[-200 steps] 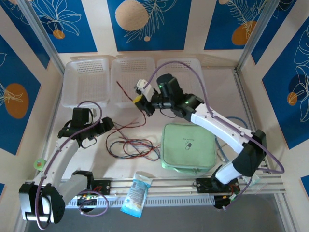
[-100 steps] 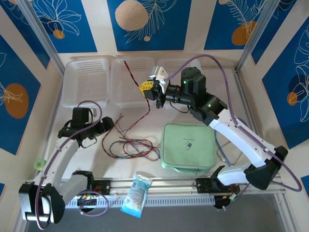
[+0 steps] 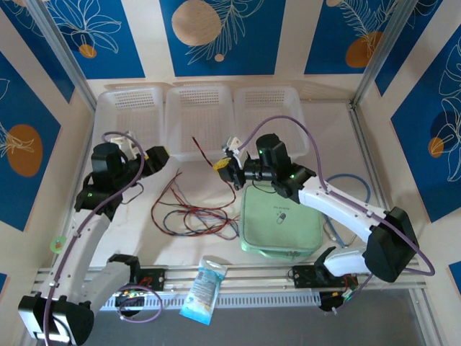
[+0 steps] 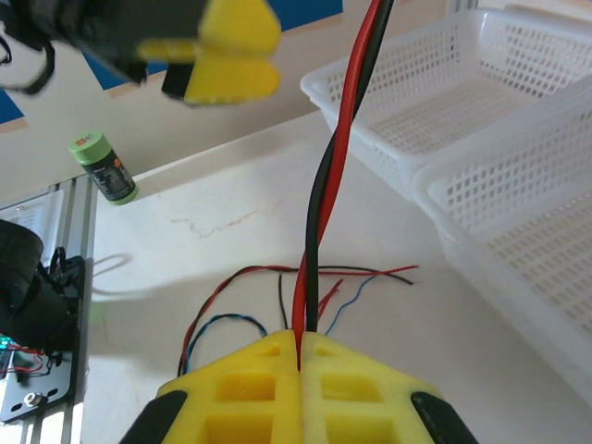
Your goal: Untangle the cables
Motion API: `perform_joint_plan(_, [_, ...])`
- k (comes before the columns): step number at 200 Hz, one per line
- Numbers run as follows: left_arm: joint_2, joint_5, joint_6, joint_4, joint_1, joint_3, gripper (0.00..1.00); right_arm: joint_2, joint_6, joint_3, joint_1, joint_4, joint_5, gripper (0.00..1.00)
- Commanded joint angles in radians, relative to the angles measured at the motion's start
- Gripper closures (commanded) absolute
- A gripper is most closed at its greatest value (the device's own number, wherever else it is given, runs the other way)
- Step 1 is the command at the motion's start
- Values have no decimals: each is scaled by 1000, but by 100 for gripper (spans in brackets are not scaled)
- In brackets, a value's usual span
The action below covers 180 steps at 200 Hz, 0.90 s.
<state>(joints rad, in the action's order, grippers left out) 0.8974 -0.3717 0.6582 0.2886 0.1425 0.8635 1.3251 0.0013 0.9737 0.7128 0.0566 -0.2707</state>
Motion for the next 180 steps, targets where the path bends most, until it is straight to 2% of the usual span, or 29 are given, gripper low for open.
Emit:
perform_joint_plan(1, [14,-96,81,-121,28,44,33,-7,32,-32,-3,102,-43,100])
perform_joint_plan(35, [78,-150,121,-188,109,71,46,2,27,-49,11,97,-9,100])
perform_joint_plan(55, [113,-161,125,-225,173,80,49,6,29,-45,14,98,-18,100])
perform_joint_plan(83, [152,-185,151,-301,226,74,61,16,46,-27,11,97,-37,100])
perform_joint_plan(106, [159,-175,174,-343,239,55,69,23,63,-11,2,88,-64,100])
perform_joint_plan(137, [161,-162,181,-359,241,45,70,27,65,-3,2,76,-79,100])
perform_joint_plan(159, [168,-165,184,-361,241,48,79,30,69,2,1,65,-87,100])
perform_joint_plan(180, [172,-166,182,-354,243,49,80,31,78,5,-2,66,-84,100])
